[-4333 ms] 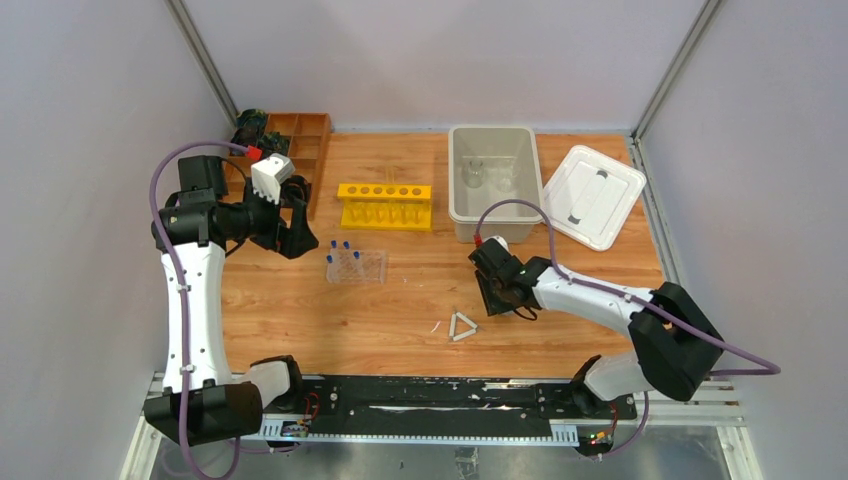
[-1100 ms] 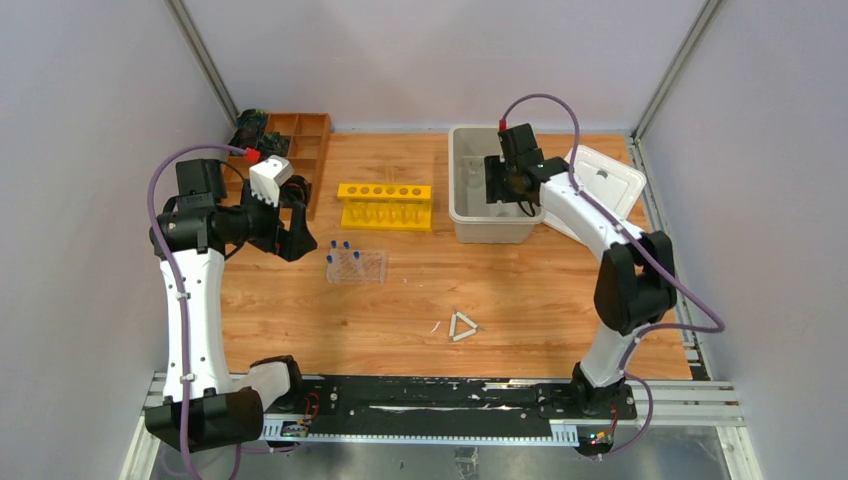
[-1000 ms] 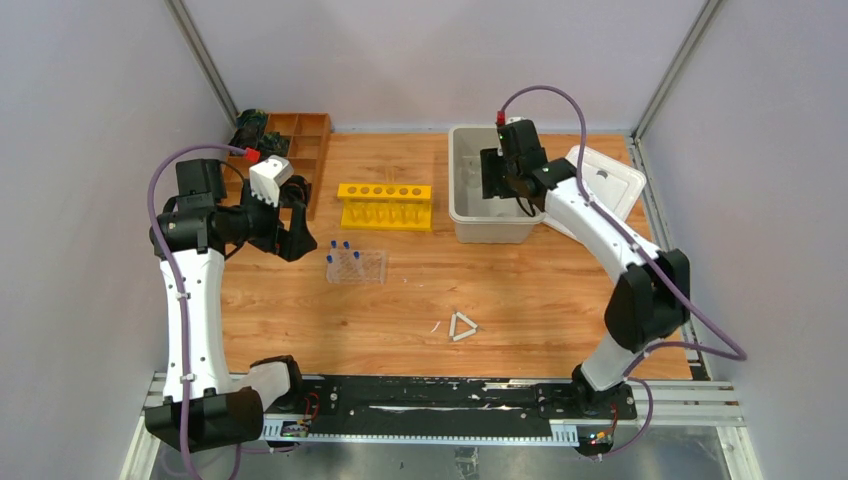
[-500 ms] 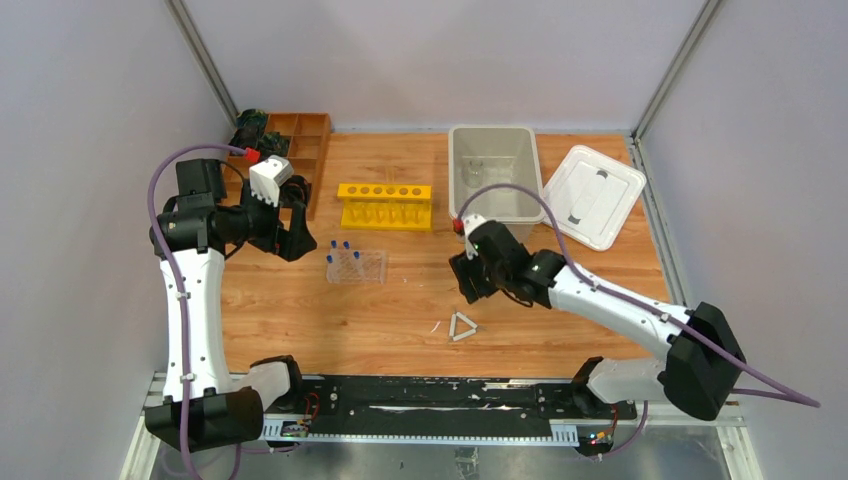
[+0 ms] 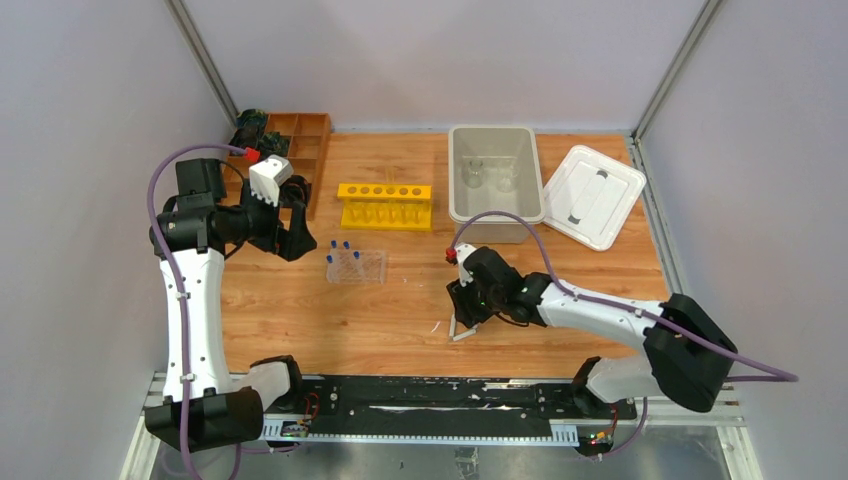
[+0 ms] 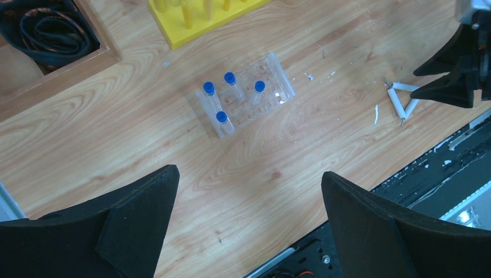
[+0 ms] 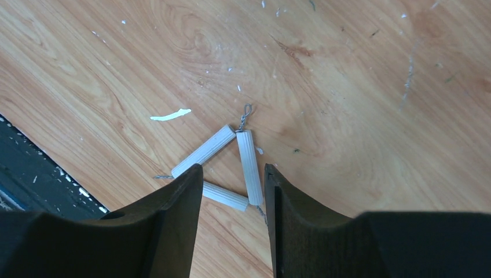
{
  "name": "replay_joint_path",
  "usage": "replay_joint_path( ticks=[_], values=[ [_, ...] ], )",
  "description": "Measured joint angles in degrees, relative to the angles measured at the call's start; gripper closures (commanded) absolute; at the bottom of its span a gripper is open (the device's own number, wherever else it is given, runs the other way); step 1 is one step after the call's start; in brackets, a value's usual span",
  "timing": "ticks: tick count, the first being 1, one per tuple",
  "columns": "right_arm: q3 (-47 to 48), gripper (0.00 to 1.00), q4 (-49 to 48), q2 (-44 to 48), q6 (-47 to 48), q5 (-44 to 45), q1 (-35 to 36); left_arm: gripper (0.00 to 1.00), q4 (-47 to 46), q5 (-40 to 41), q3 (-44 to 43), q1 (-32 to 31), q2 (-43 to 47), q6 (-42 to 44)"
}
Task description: Organize the chemistry lab equipment
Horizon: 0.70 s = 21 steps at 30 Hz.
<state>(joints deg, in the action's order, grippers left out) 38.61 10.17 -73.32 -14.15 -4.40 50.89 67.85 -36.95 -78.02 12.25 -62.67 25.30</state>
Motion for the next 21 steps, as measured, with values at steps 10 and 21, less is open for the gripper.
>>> replay_joint_path(
  ticks=[10,21],
  values=[
    [0.0,0.63,-1.3,-6.1,0.2,0.6,0.5,0.00,0.0,0.0,-0.1,0.0,0.0,0.0],
    [-1.9,0.71,-4.5,-6.9,-0.1,1.0,0.5,0.00,0.0,0.0,-1.0,0.0,0.0,0.0]
  ],
)
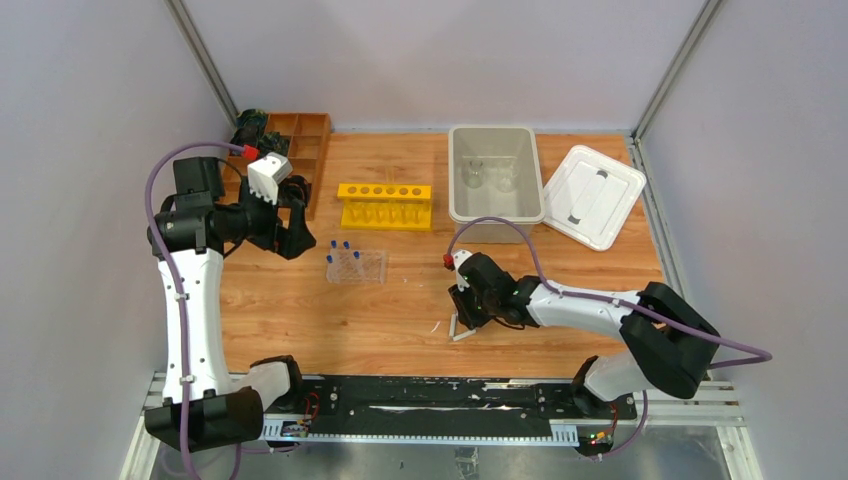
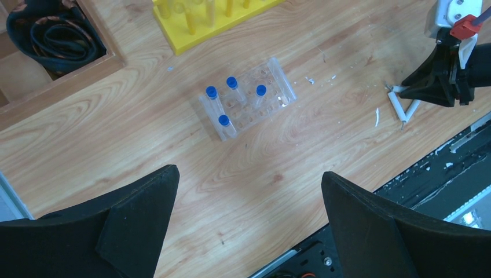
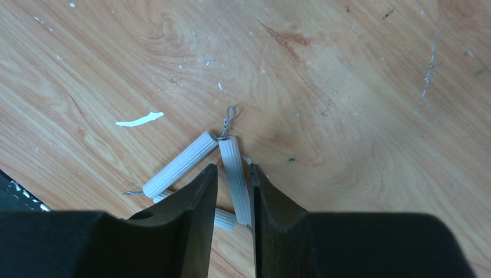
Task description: Organize the chemistry lab equipment
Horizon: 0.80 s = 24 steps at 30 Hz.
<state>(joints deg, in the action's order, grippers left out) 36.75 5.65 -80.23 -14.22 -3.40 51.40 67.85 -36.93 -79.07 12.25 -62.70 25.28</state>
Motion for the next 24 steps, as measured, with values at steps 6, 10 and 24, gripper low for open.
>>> replay_joint_path(
  ticks=[6,10,24],
  values=[
    [-0.3,1.00,-0.1,0.4,-0.4,0.2,0.3,0.00,0.0,0.0,-0.4,0.0,0.0,0.0],
    [1.0,1.00,4.5,3.3,-0.7,0.6,0.6,0.00,0.0,0.0,-0.6,0.0,0.0,-0.2],
    [41.8,1.00,18.7,5.7,5.9,8.9,-12.0,0.00,0.0,-0.1,-0.8,0.0,0.0,-0.3]
  ],
)
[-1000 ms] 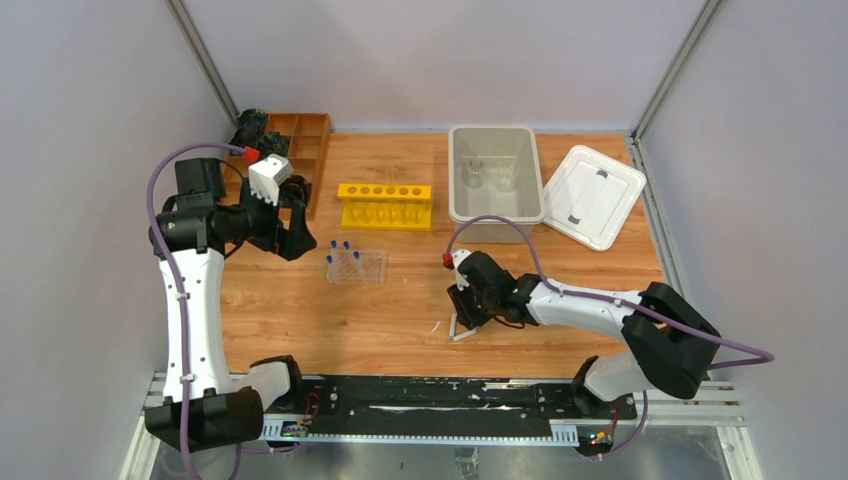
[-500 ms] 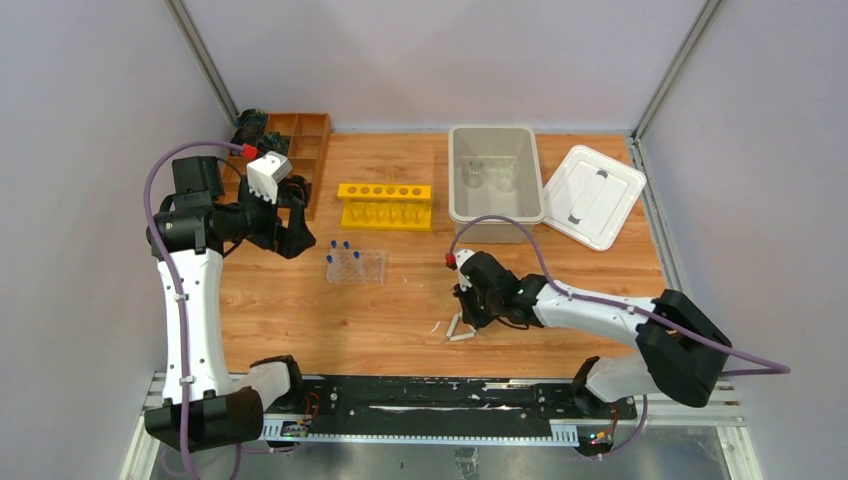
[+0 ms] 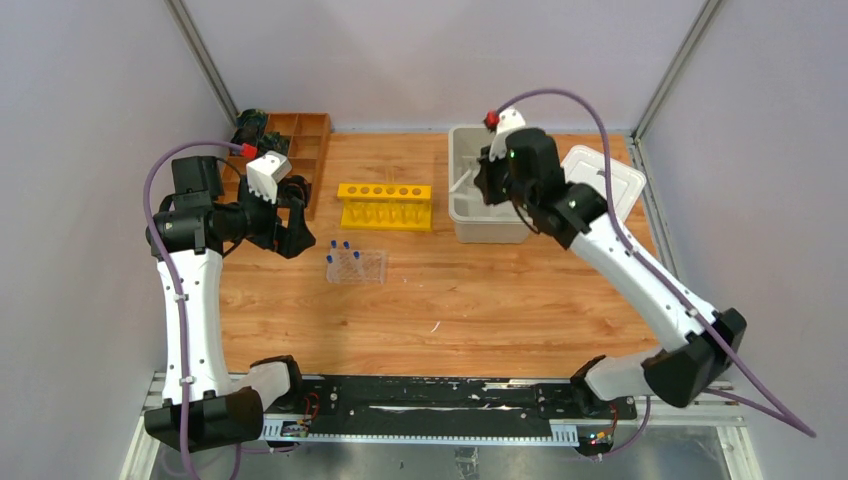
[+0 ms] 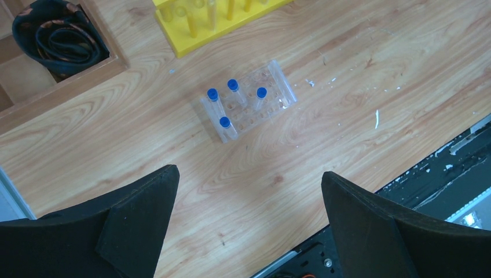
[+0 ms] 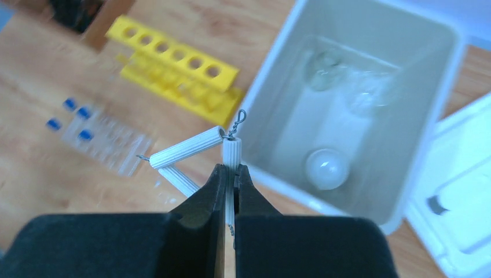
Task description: Organize the chemistry lab equipment
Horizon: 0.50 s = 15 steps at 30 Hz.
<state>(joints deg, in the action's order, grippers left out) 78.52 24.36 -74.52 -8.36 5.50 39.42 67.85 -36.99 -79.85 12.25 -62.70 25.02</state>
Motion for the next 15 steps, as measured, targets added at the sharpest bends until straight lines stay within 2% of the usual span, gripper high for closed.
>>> replay_joint_path(
  ticks=[6,10,15],
  values=[
    [12.5,1.00,1.8,-15.0,0.6,-0.4,-10.9,0.00,0.0,0.0,0.0,0.0,0.0,0.0],
    [16.2,1.00,3.7,-25.4,0.6,-1.4,-13.6,0.00,0.0,0.0,0.0,0.0,0.0,0.0],
    [19.6,1.00,5.8,-33.8,0.6,-2.7,-14.4,0.00,0.0,0.0,0.0,0.0,0.0,0.0]
  ],
)
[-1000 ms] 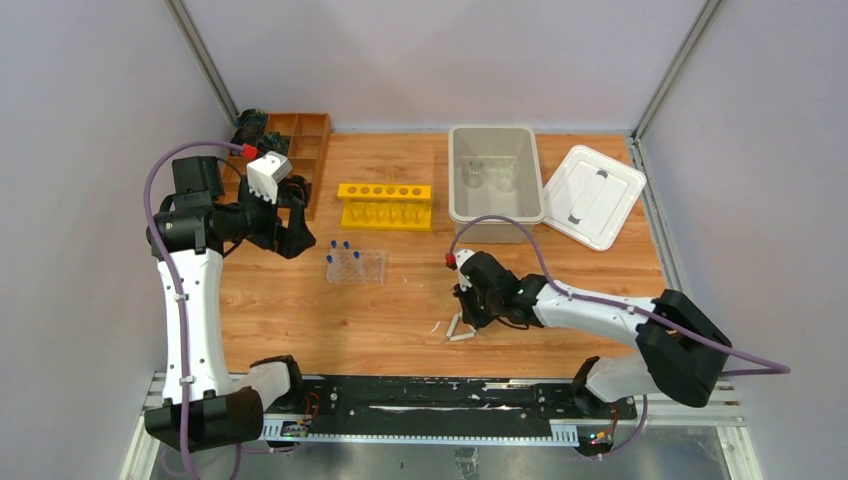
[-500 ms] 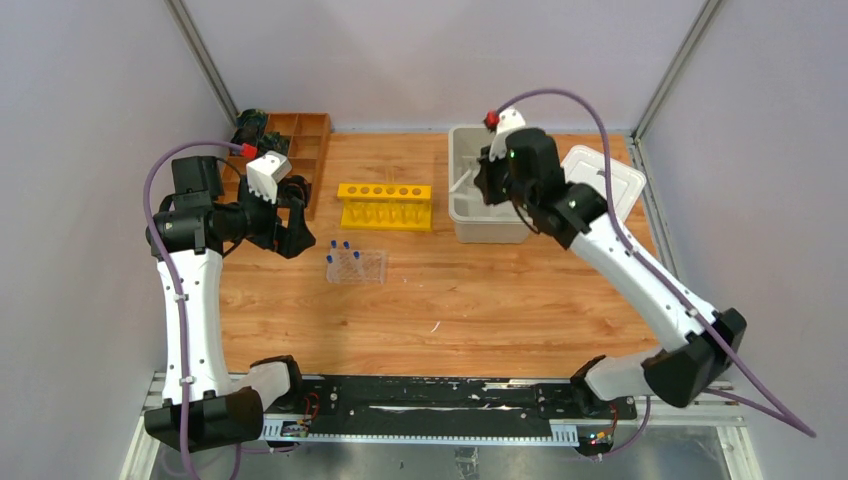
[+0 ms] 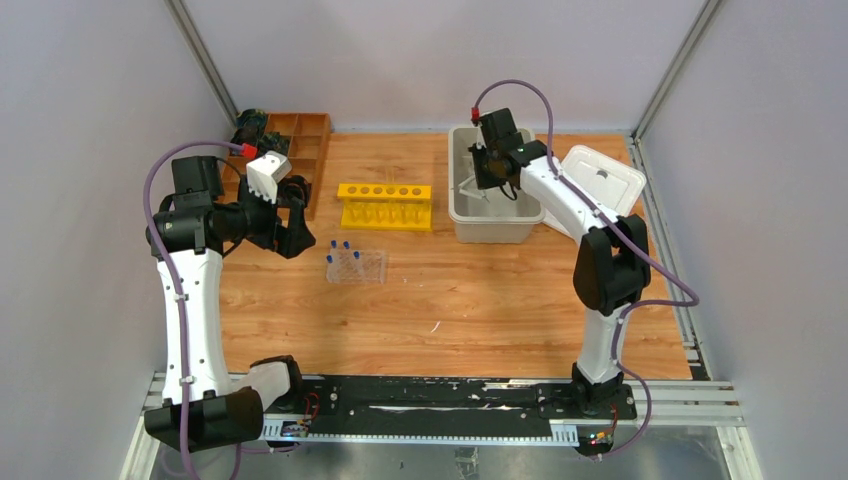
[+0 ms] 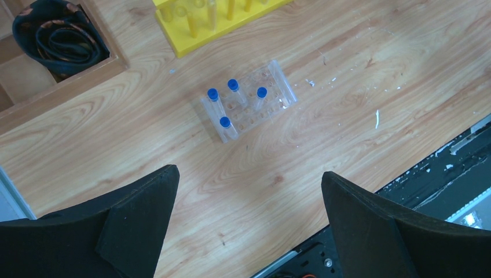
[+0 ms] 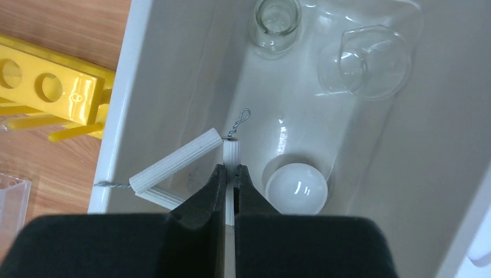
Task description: Organize the chemistry lab equipment
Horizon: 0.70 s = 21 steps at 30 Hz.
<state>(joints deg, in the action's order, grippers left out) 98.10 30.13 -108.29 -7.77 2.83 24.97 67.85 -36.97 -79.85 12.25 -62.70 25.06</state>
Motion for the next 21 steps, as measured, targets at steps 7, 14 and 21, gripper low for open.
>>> replay_joint_path(
  ticks=[7,14,21],
  values=[
    [1.1,1.00,0.3,-3.8,0.0,-0.7,0.0,0.00,0.0,0.0,0.0,0.0,0.0,0.1],
    [-1.0,1.00,-0.1,-4.1,-0.7,-0.7,-0.2,0.00,0.0,0.0,0.0,0.0,-0.2,0.1],
    [-4.3,1.00,-0.3,-1.2,-2.2,-0.7,-2.7,0.00,0.0,0.1,0.0,0.0,-0.2,0.5]
  ],
)
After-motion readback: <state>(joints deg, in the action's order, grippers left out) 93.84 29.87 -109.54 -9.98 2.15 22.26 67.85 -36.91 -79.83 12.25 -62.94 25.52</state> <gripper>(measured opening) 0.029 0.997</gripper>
